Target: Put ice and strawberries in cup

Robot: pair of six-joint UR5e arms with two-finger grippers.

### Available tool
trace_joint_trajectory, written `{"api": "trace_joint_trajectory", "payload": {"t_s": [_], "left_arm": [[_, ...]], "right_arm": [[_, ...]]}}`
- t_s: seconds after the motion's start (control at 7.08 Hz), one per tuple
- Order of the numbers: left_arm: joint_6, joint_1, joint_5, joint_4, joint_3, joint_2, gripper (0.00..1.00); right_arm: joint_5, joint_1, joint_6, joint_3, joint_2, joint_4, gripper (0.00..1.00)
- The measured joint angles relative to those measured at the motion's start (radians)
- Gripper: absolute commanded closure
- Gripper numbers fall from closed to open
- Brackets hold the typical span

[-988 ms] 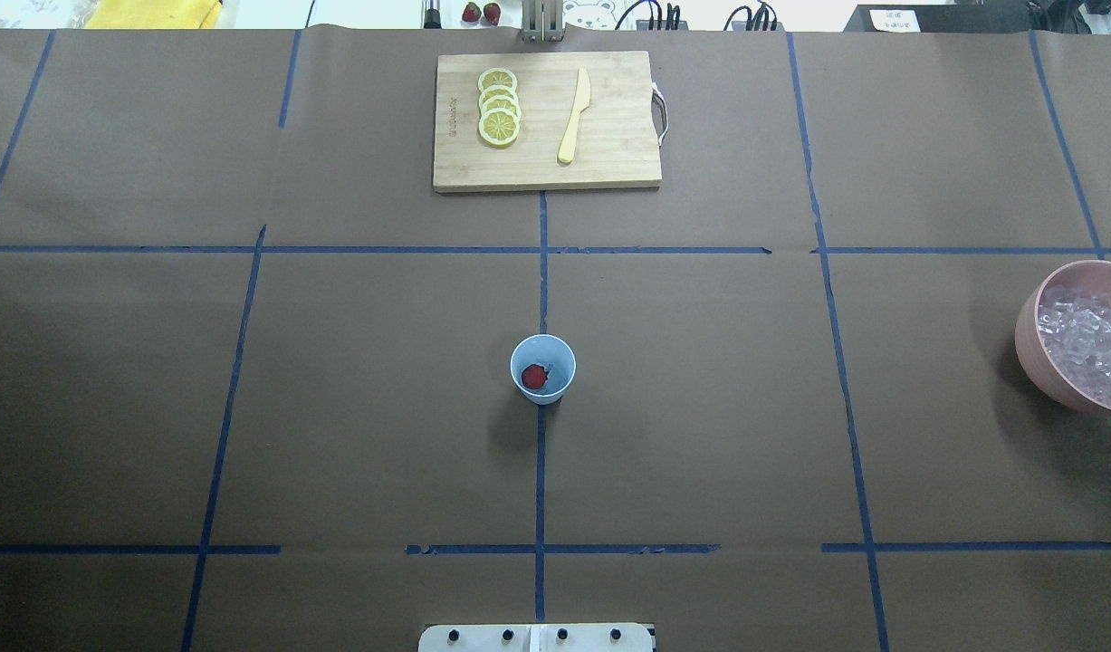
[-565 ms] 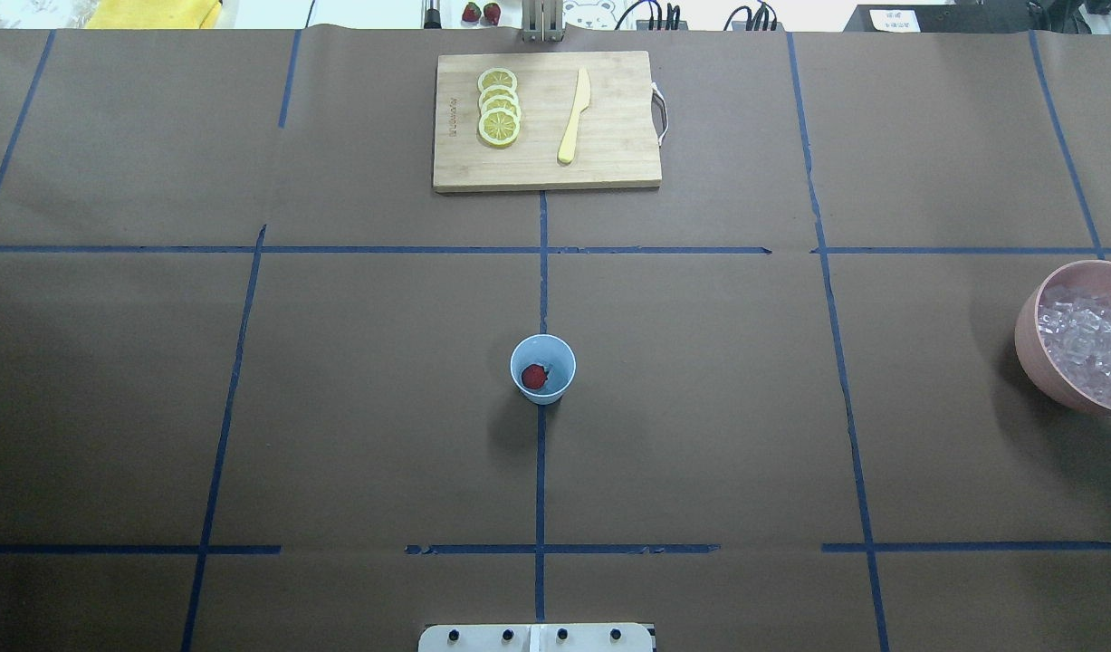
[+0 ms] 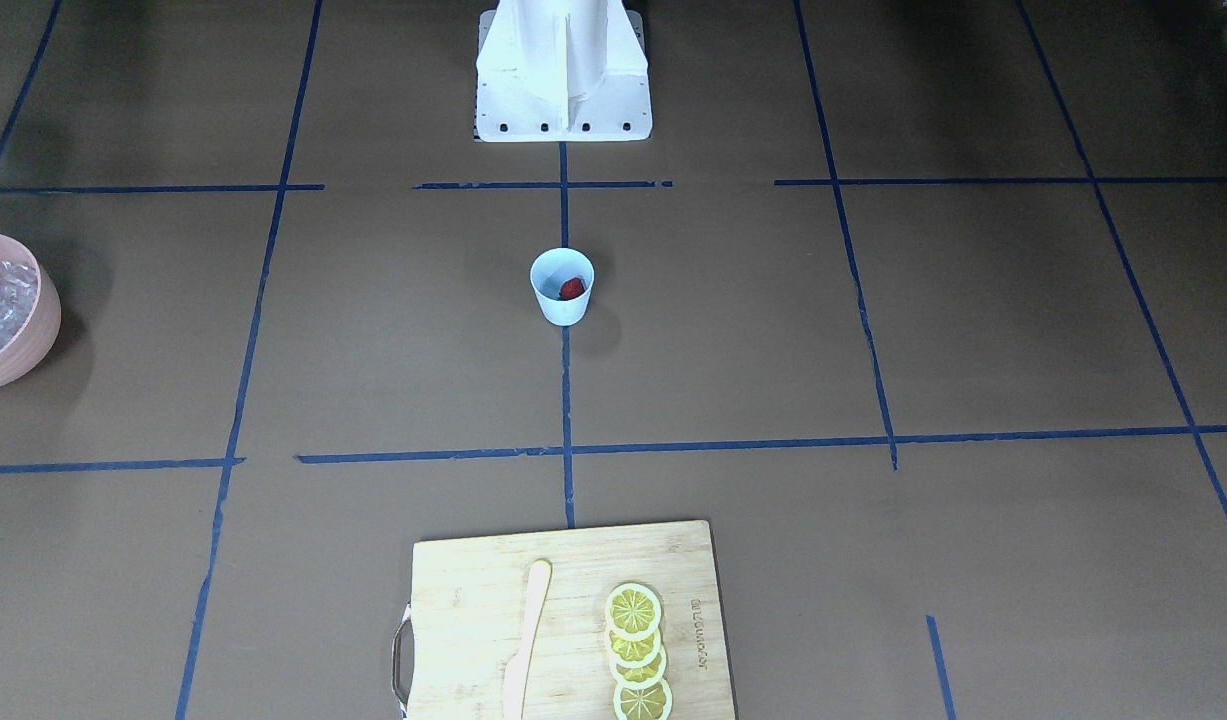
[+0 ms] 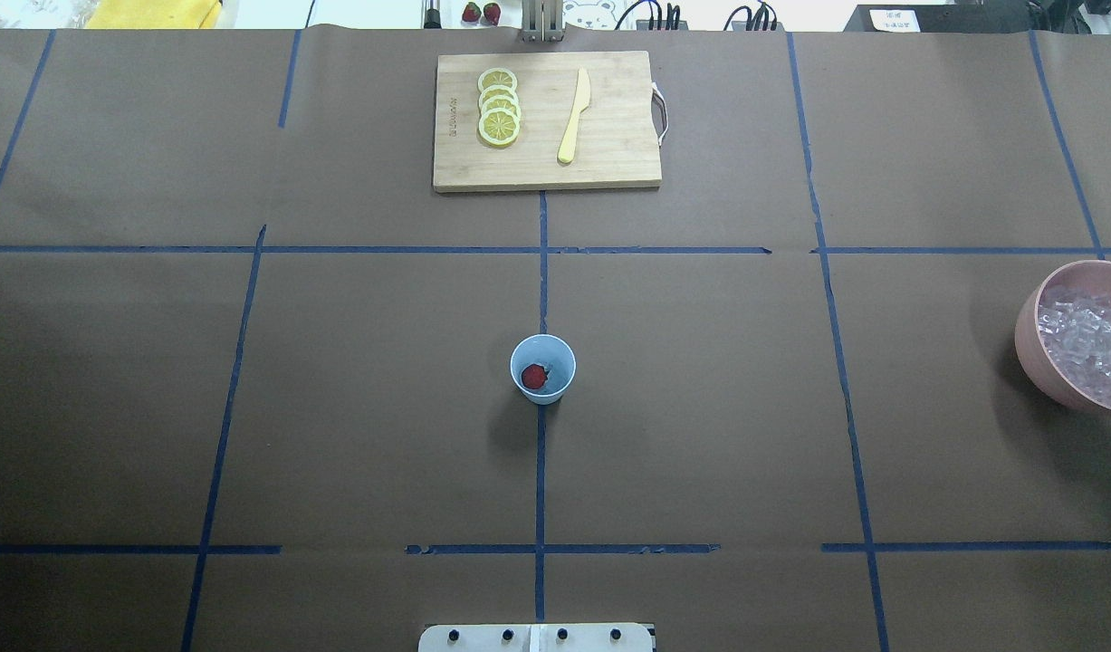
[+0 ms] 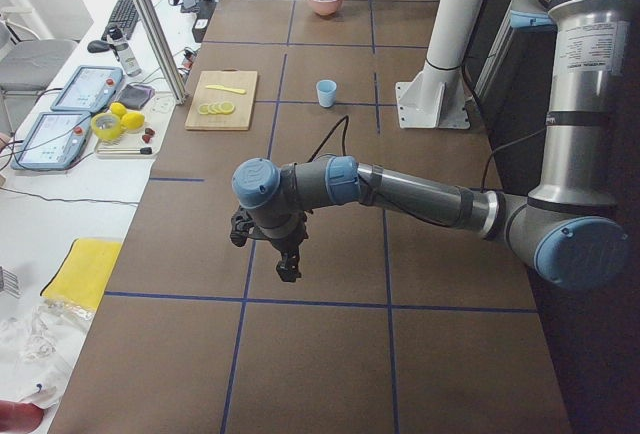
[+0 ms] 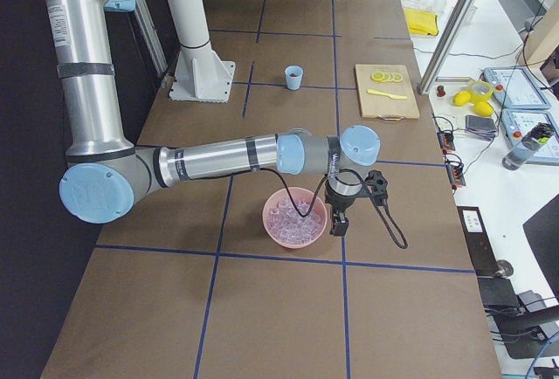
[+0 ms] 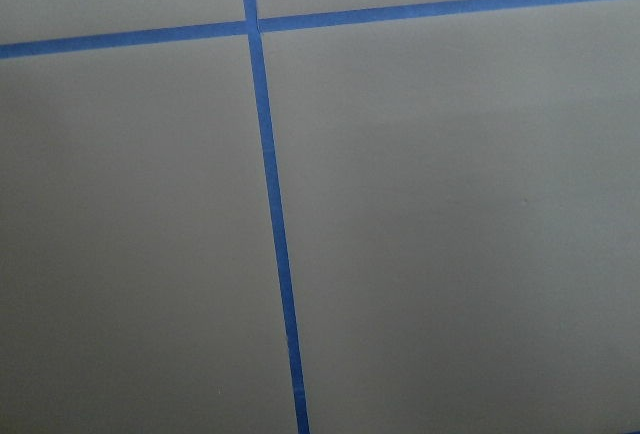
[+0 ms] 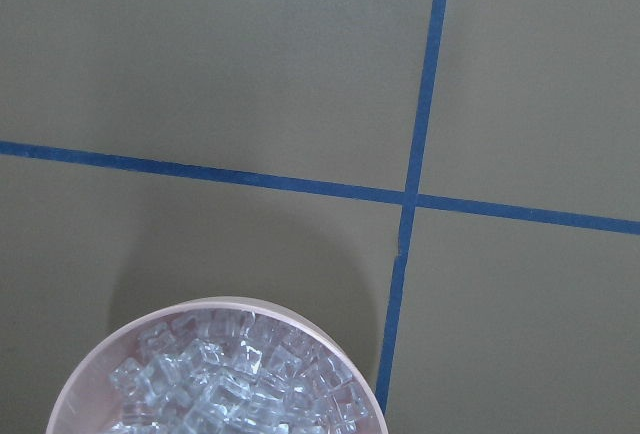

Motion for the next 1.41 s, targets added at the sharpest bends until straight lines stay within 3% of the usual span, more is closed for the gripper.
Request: {"api": "trace_joint_trajectory", "payload": {"t_s": [1.41], "left_arm": [[0.001,0.005,-0.001,-0.001,0.014,-0.002,0.0]], "right_arm": [[0.03,-0.001,-0.005,0.002,-0.002,0.003,0.0]]}}
